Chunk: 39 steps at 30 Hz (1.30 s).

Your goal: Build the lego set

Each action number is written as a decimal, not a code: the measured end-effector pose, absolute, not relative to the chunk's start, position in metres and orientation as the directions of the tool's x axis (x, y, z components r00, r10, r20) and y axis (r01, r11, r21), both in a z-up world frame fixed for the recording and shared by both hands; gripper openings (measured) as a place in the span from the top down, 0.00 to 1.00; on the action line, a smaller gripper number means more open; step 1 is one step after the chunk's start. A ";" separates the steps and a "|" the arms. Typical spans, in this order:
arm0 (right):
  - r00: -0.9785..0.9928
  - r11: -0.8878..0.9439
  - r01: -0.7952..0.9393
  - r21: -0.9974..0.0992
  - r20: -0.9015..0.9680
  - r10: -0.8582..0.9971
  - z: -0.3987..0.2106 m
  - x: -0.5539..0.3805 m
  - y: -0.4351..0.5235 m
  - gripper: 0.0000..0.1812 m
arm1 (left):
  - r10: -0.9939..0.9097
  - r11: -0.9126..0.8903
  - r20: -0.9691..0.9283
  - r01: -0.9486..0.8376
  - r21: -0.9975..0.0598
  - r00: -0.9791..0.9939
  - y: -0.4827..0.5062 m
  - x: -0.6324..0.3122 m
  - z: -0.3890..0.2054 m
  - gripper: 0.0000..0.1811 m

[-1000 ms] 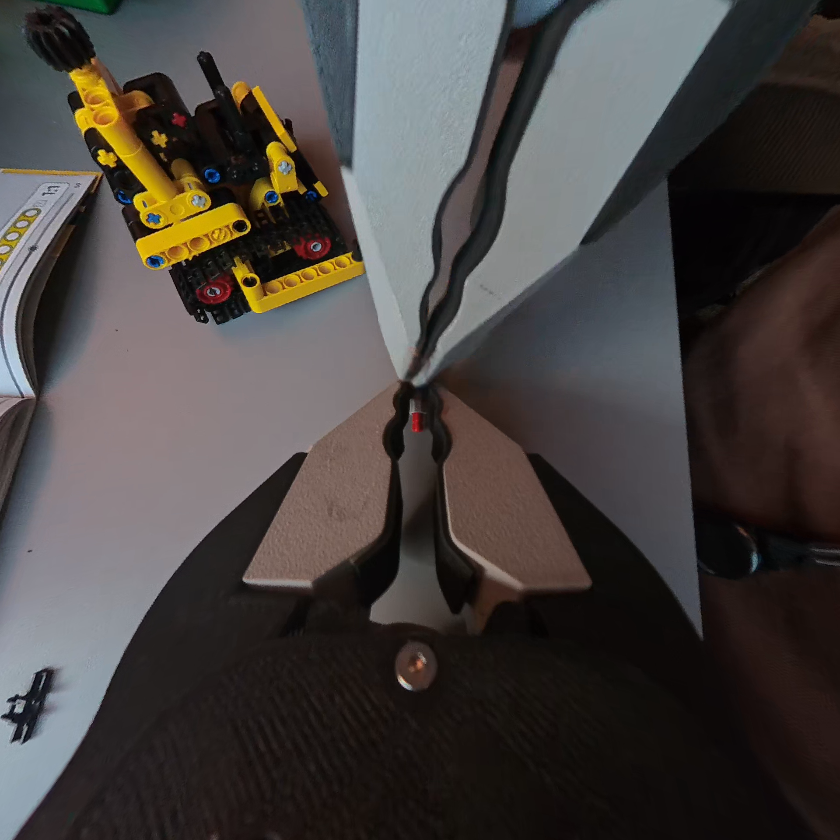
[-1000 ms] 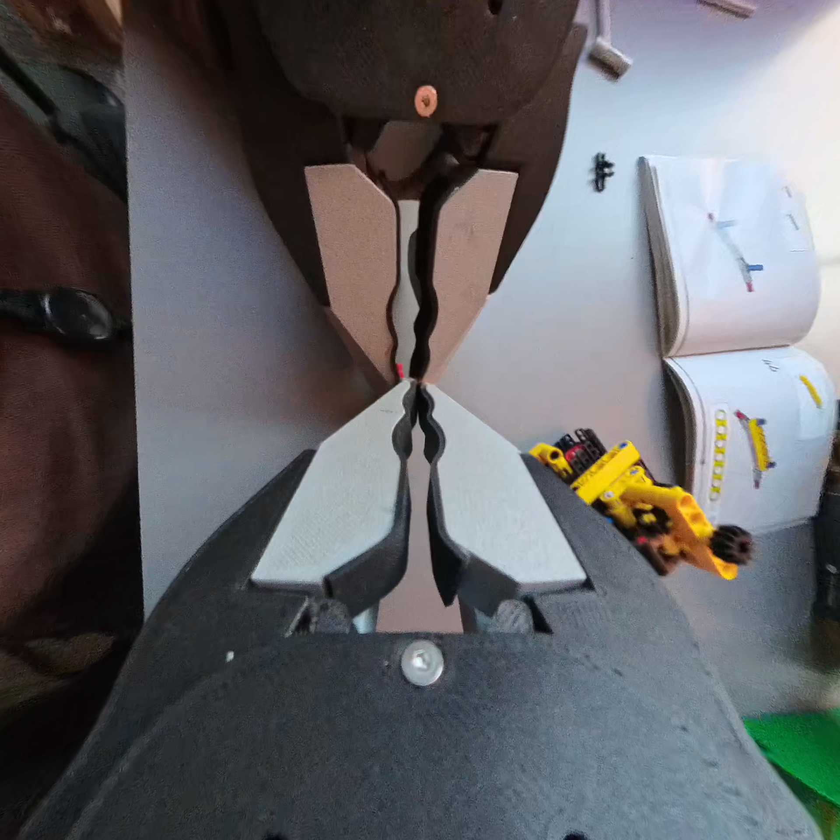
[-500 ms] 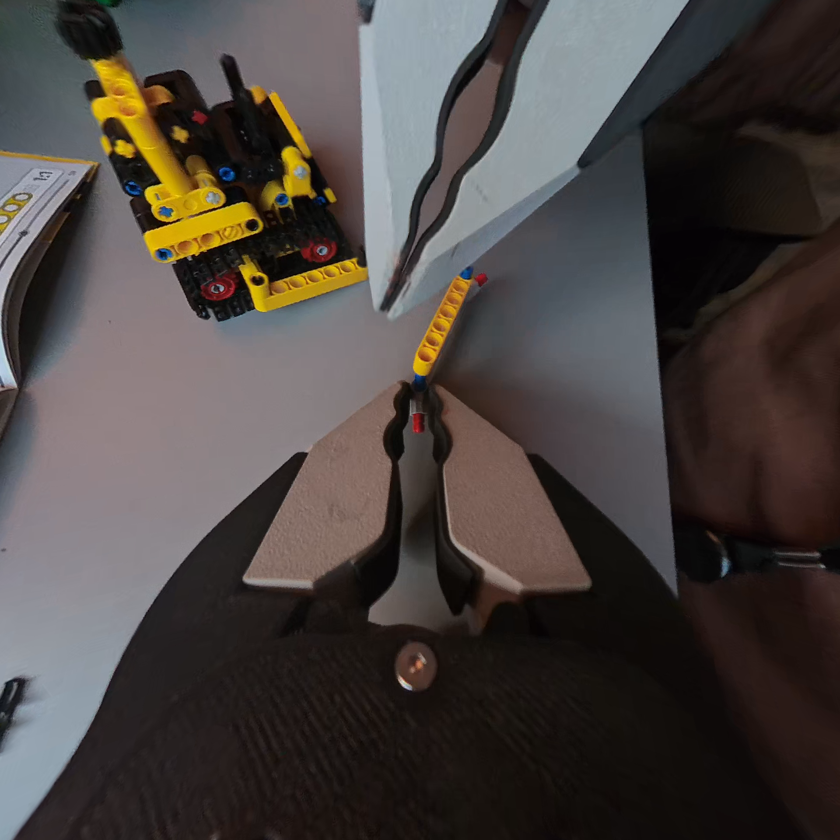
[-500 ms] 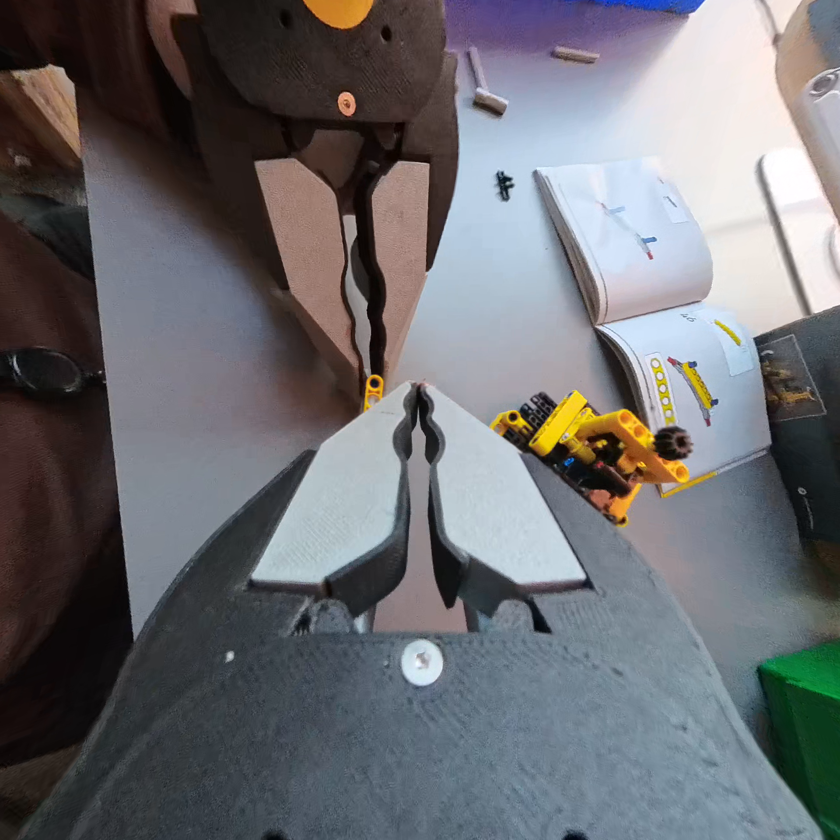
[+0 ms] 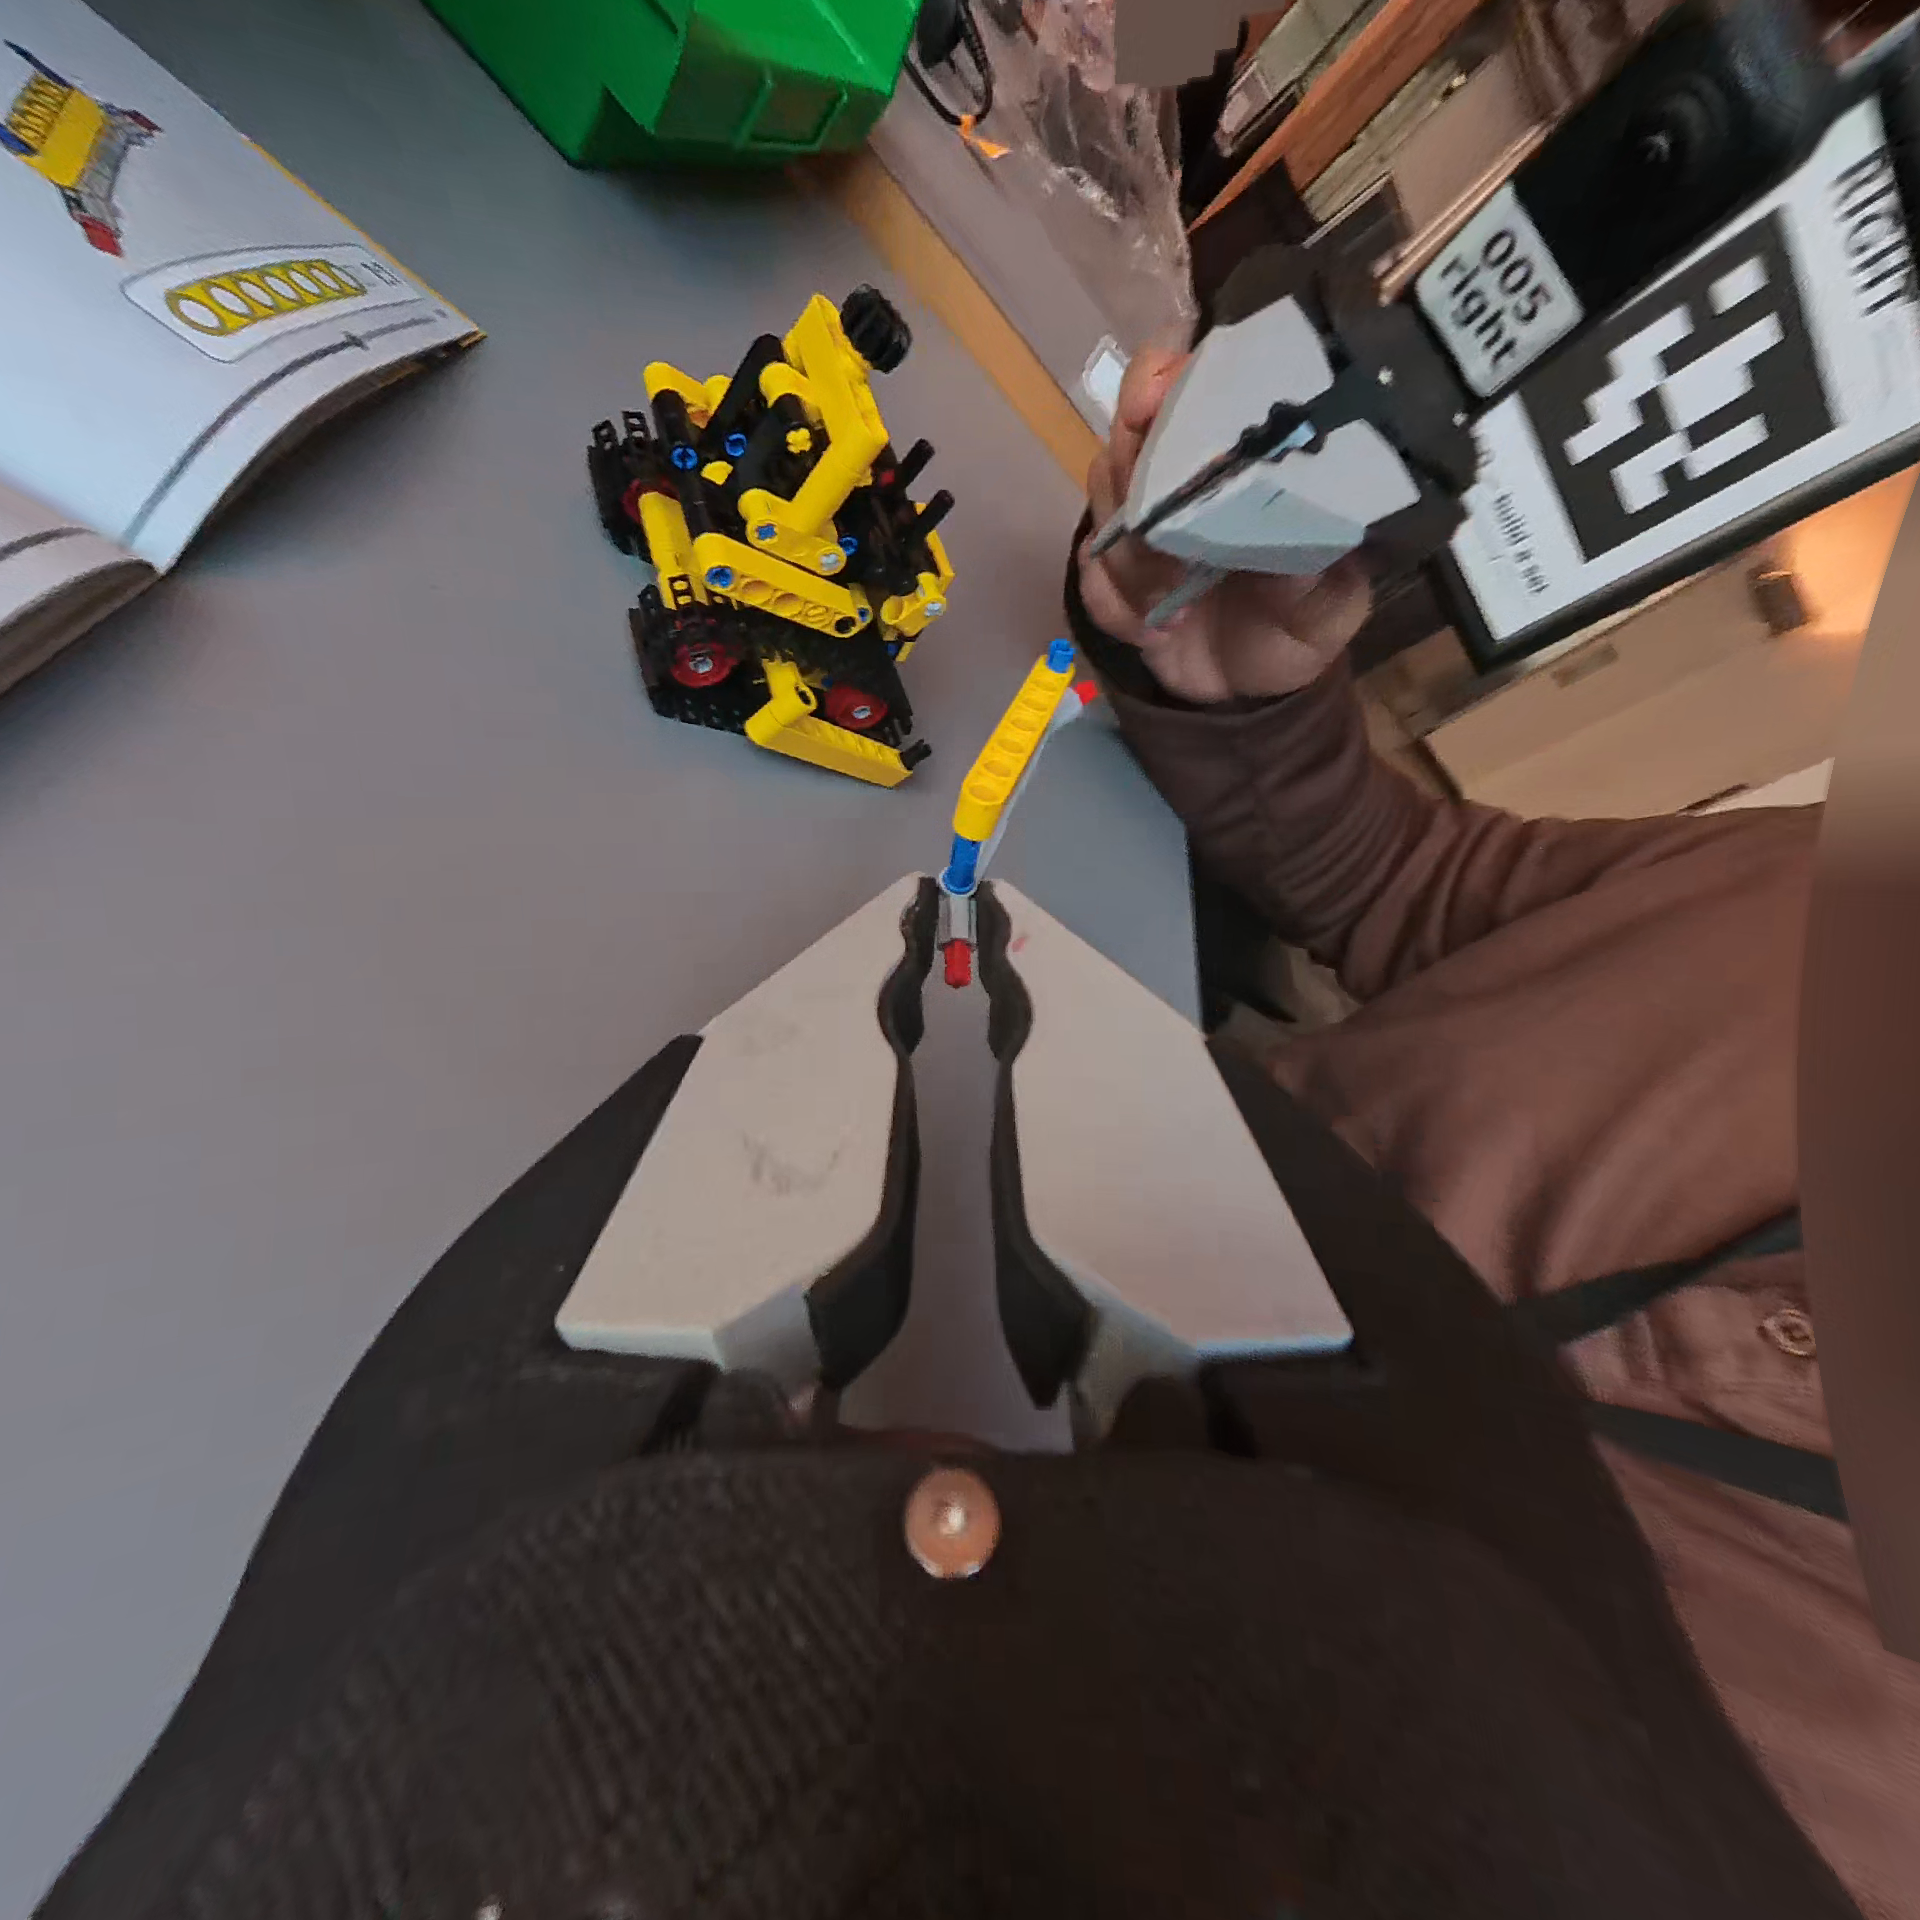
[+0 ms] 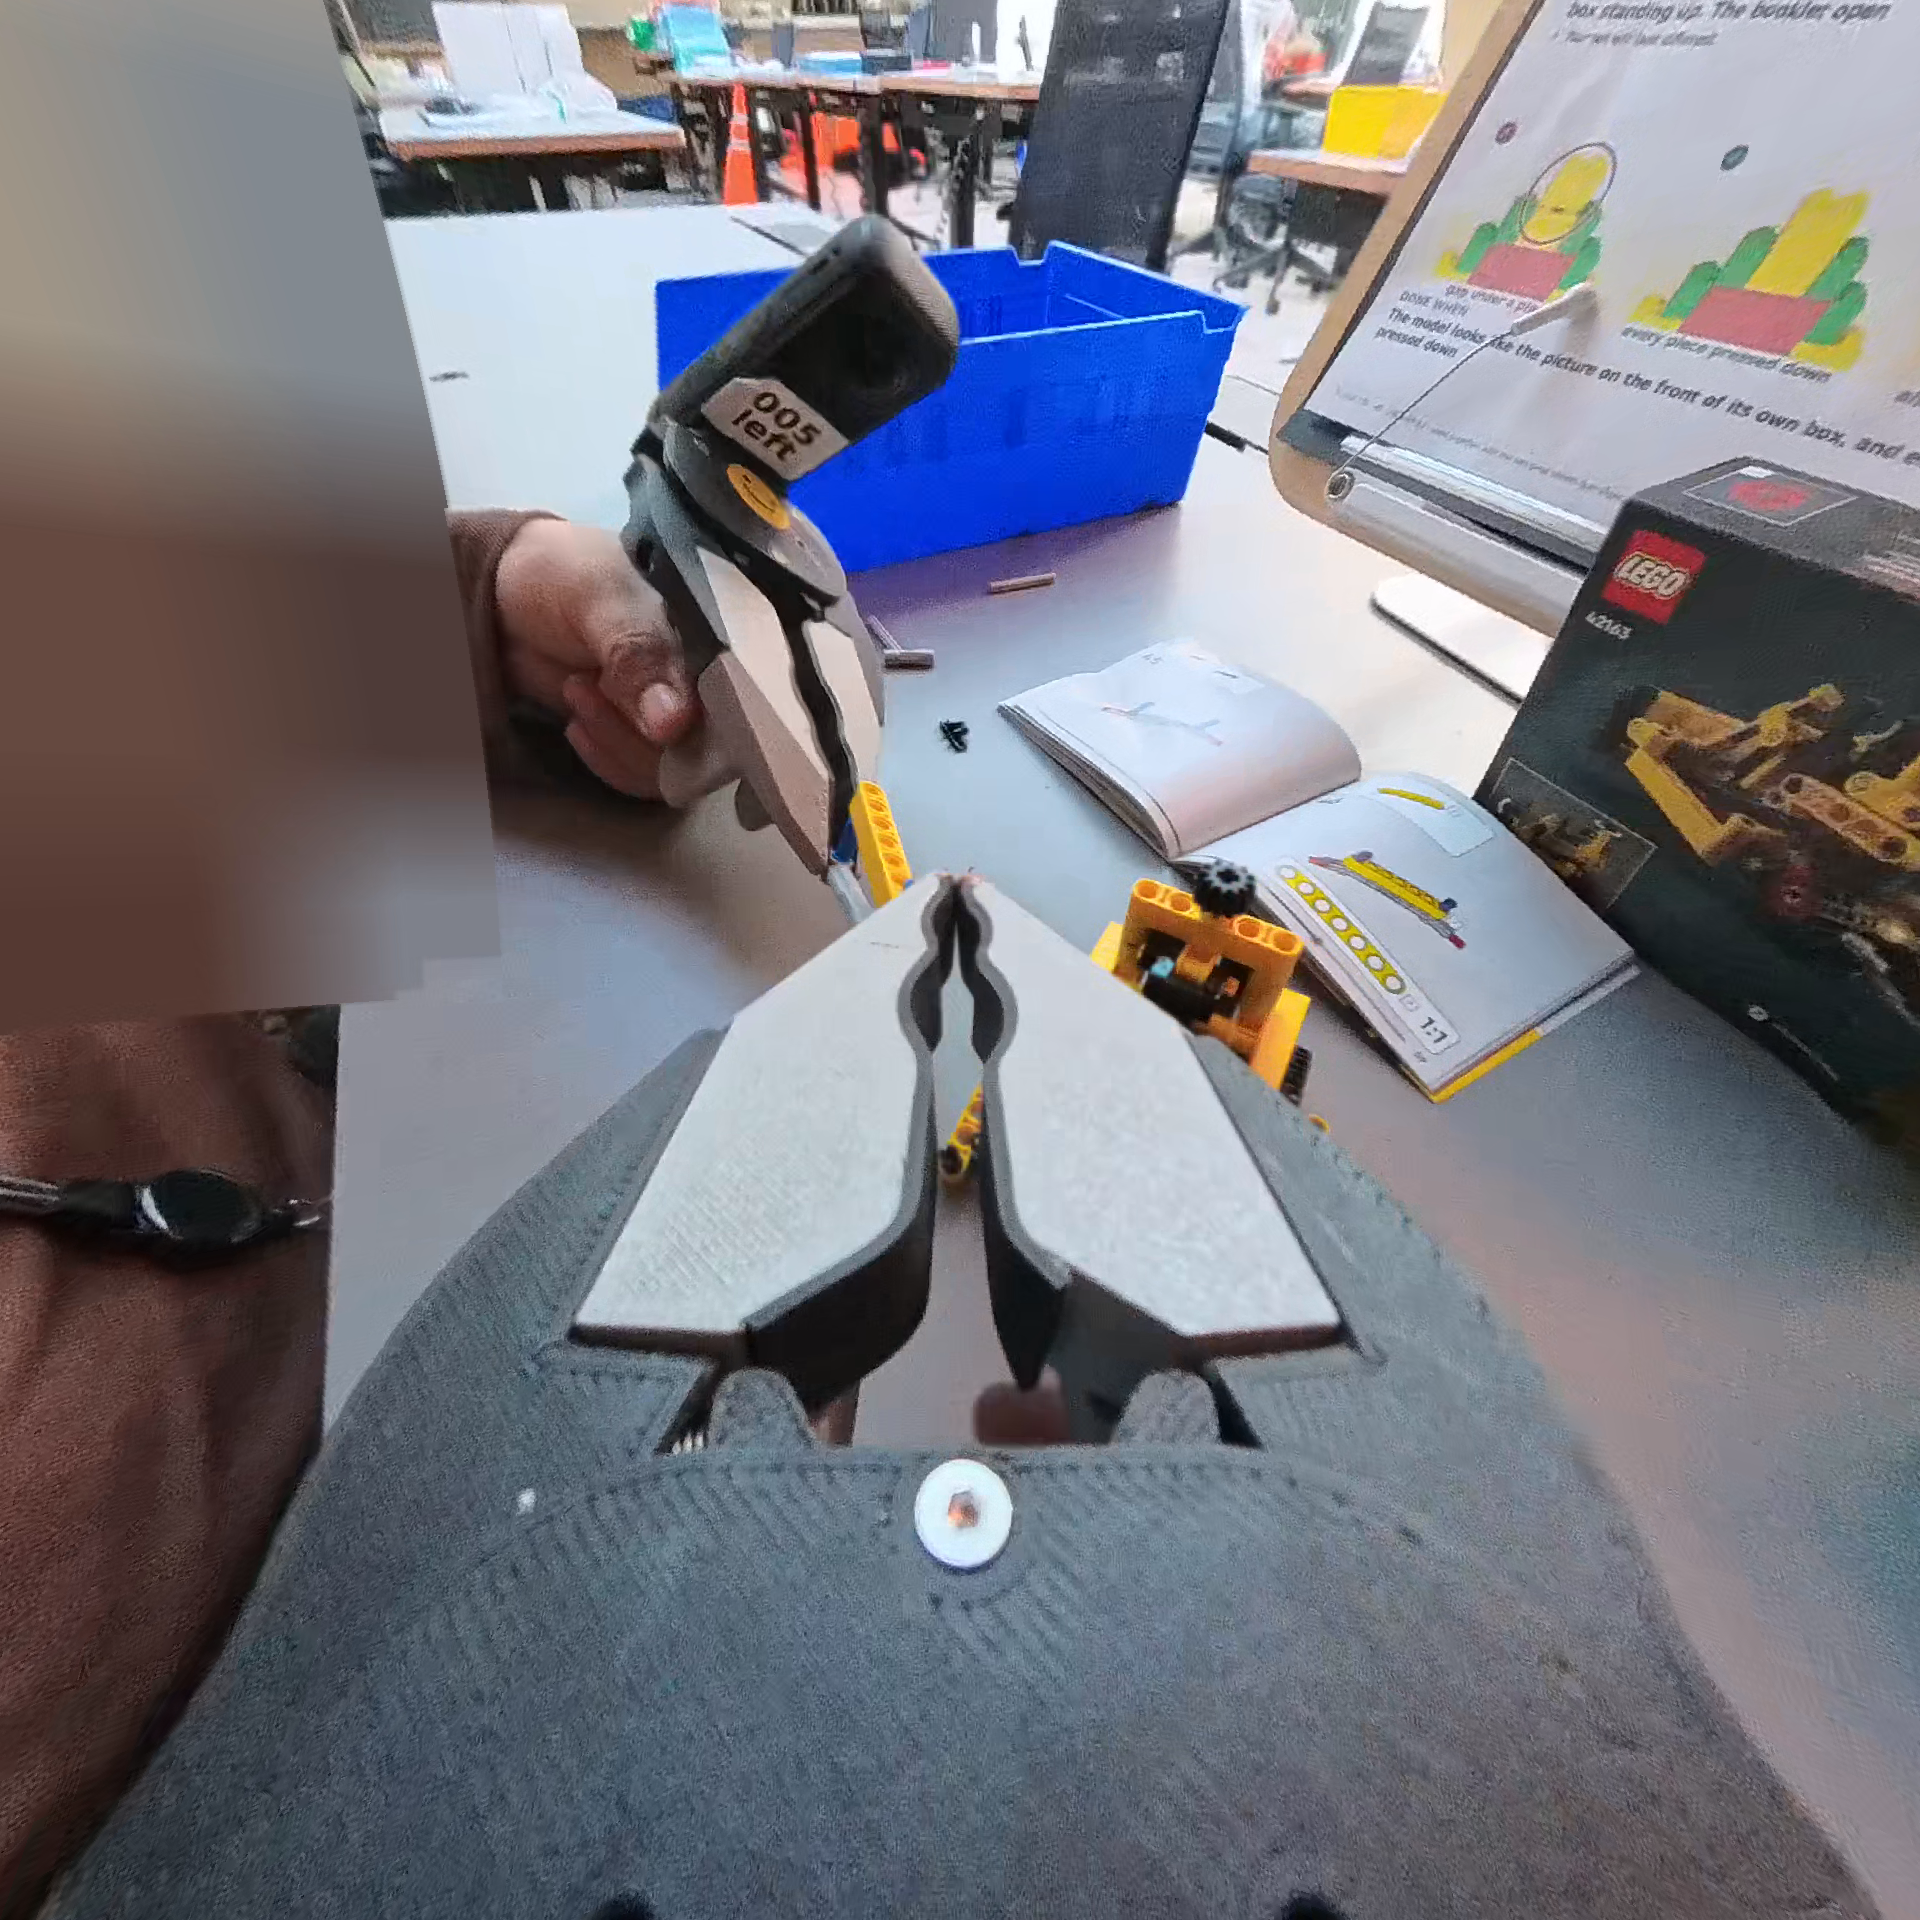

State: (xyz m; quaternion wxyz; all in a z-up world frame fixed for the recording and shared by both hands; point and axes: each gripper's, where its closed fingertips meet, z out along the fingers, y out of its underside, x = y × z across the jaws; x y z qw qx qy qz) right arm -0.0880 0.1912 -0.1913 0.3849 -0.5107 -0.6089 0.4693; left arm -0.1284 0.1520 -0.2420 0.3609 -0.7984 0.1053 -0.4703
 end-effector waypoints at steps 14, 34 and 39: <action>-0.234 0.078 0.421 -0.904 -0.025 0.972 -0.243 -0.095 0.159 0.77 | -0.620 -0.615 0.382 -0.122 -0.779 0.686 0.140 -0.131 -0.260 0.97; -0.239 -0.383 0.164 -0.909 -0.413 0.879 -0.192 -0.099 0.166 0.98 | -0.677 -0.434 0.346 0.027 -0.900 0.650 0.142 -0.134 -0.211 0.85; -0.303 -0.569 0.018 -0.822 -0.546 0.781 -0.172 -0.103 0.165 0.99 | -0.690 -0.460 0.498 0.214 -0.862 0.525 0.142 -0.115 -0.191 0.84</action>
